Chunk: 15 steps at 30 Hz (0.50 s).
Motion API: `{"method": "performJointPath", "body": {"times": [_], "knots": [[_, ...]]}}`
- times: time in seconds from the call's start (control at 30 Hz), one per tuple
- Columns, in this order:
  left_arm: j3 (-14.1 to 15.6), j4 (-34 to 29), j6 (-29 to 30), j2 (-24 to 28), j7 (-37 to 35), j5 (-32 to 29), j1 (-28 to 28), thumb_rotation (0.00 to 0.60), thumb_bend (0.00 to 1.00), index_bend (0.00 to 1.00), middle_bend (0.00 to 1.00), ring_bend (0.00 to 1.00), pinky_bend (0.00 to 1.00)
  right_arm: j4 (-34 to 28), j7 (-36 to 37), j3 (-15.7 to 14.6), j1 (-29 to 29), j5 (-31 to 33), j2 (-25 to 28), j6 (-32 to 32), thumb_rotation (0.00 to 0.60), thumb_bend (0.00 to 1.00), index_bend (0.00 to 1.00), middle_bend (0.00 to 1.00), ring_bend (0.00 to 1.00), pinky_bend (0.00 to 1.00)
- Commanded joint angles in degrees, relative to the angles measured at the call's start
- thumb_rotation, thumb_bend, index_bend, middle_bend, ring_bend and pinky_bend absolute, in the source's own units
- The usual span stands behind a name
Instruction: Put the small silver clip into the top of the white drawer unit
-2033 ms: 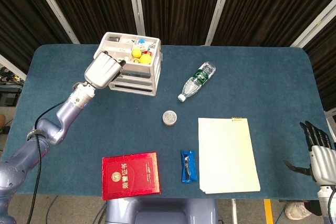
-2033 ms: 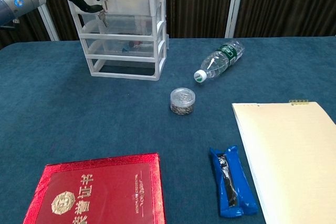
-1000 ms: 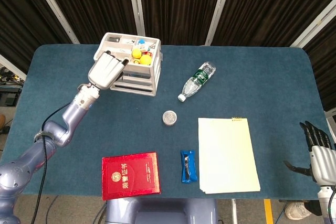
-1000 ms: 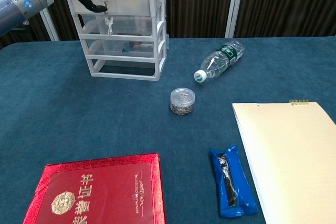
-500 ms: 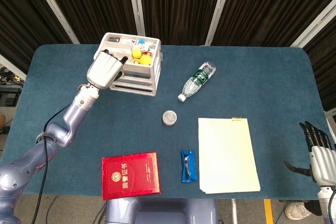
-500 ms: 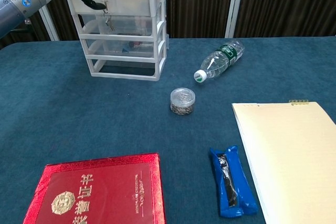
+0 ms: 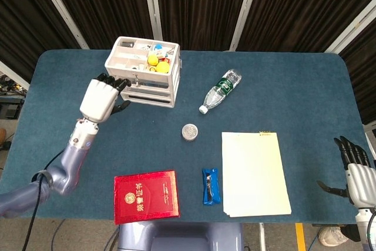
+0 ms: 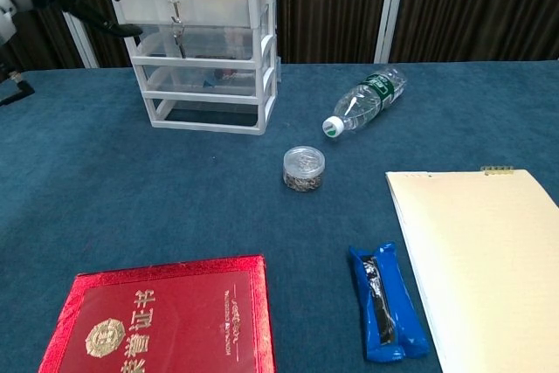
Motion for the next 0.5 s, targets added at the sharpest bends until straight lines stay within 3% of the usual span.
{"method": "performJointPath", "body": {"times": [0.03,0.13,0.2,0.23,0.3,0.5], "knots": [[4.47,-17.6,5.49,6.94,5.78,-2.9,10.53,0.6,0.12,0.37,0.43,0.41,0.41,0.14,-0.6,-0.06,0.13,0.38,0.17,-0.45,0.6,0.03,0.02,0.0,0.0,0.0],[7.74,-24.52,7.16,9.81,7.49,-2.93,15.02,0.6,0.07,0.2,0.19,0.15,0.18,0.29,-1.32,0.0,0.29,1.18,0.41,-1.05,0.6,0.03,0.02,0.0,0.0,0.0],[10.36,-27.52,7.85,11.53,8.32,-2.95,17.9,0.6,0.04,0.12,0.07,0.03,0.07,0.72,-1.83,0.22,0.43,1.48,0.46,-1.08,0.6,0.02,0.01,0.0,0.0,0.0],[13.06,-29.67,9.36,13.3,8.52,-2.22,20.71,0.6,0.03,0.08,0.03,0.01,0.03,1.47,-2.77,0.37,0.54,1.21,0.23,-0.65,0.6,0.02,0.01,0.0,0.0,0.0],[14.74,-30.87,10.3,14.9,8.58,-1.34,22.81,0.6,0.02,0.05,0.0,0.0,0.0,1.99,-3.42,0.45,0.55,0.86,-0.18,-0.09,0.6,0.02,0.0,0.0,0.0,0.0],[17.39,-31.84,11.79,17.41,5.74,0.07,27.78,0.6,0.01,0.0,0.0,0.0,0.0,3.18,-4.16,0.69,0.46,-0.12,-1.21,1.45,0.6,0.01,0.0,0.0,0.0,0.0]]}}
